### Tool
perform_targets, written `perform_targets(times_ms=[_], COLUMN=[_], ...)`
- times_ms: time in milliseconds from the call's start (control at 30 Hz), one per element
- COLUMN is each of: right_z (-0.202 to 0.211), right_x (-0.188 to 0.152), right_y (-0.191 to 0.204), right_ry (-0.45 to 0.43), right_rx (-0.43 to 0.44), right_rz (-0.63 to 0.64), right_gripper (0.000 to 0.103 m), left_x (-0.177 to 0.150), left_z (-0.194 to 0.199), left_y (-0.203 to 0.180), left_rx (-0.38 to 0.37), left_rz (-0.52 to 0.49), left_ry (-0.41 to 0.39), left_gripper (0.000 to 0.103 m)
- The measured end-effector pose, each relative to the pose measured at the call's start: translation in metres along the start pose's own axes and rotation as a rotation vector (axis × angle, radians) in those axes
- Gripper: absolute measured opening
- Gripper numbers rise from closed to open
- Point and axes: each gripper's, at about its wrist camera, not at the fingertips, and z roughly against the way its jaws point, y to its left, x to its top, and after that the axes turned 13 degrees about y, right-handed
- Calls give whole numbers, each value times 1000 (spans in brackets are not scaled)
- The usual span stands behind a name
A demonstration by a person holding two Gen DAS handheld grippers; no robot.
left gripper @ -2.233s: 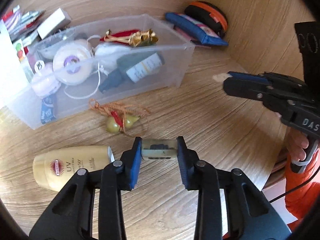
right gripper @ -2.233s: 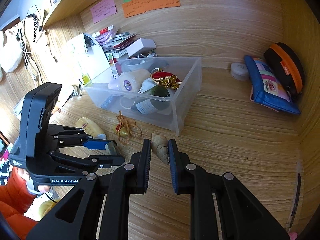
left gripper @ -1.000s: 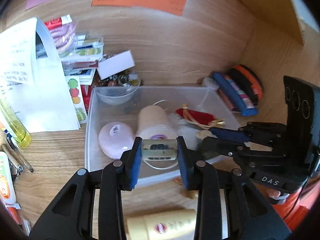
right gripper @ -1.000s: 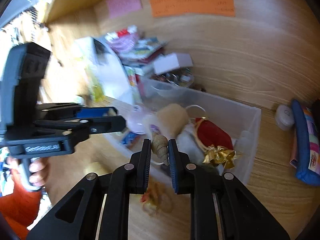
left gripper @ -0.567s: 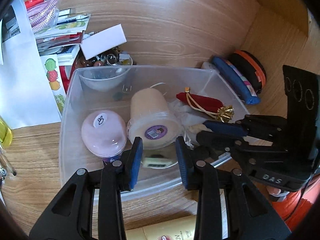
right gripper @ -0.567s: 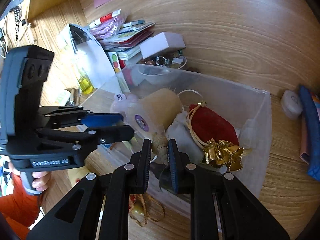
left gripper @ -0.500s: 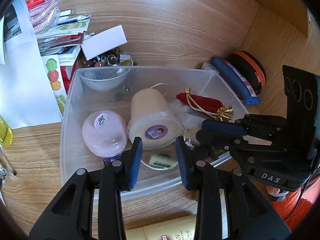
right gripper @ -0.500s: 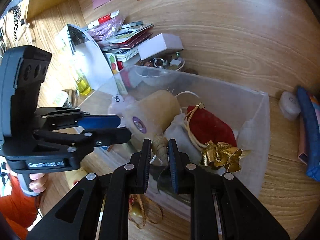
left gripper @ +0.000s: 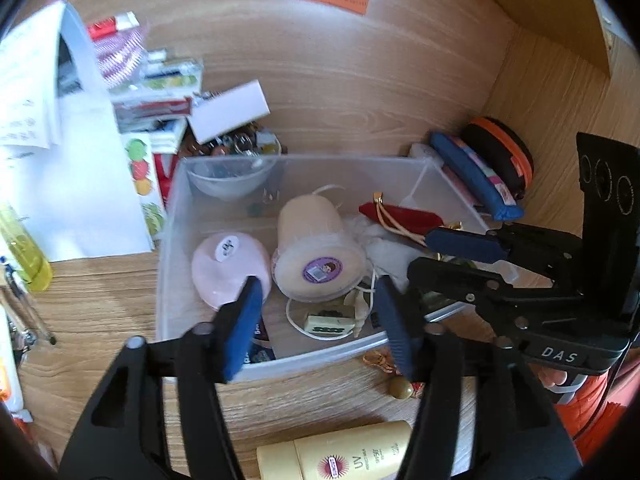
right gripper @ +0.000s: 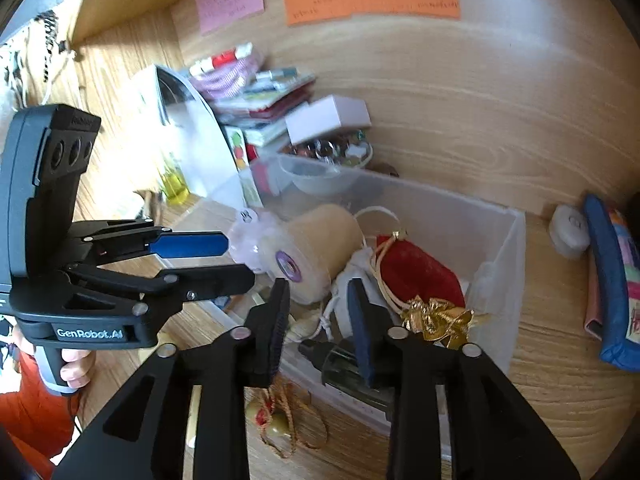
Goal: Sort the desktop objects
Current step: 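Open the left tool to drop the small box while the right tool releases the seashell into the bin, then move both tools back toward the sunscreen bottle and the gold gourd ornament, then grasp the sunscreen bottle with the left tool while the right tool grasps the gold ornament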
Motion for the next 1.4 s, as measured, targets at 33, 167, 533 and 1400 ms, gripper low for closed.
perform_targets(times_ms=[33, 167, 533, 1400], right_z=[4, 14, 49, 69], right_x=[0, 0, -31, -96], right_y=[1, 6, 13, 25], right_ry=[-13, -28, -65, -55], right_rx=[-7, -8, -12, 68], right_rz=[2, 15, 8, 15], right_gripper=[34, 35, 36, 49], left_x=[-1, -8, -54, -140], left_z=[4, 17, 16, 28], left_y=[-1, 0, -9, -15], left_rx=[6, 23, 129, 308], left_rz=[0, 14, 88, 171], left_ry=[-7, -19, 37, 124], left_gripper=[62, 65, 75, 77])
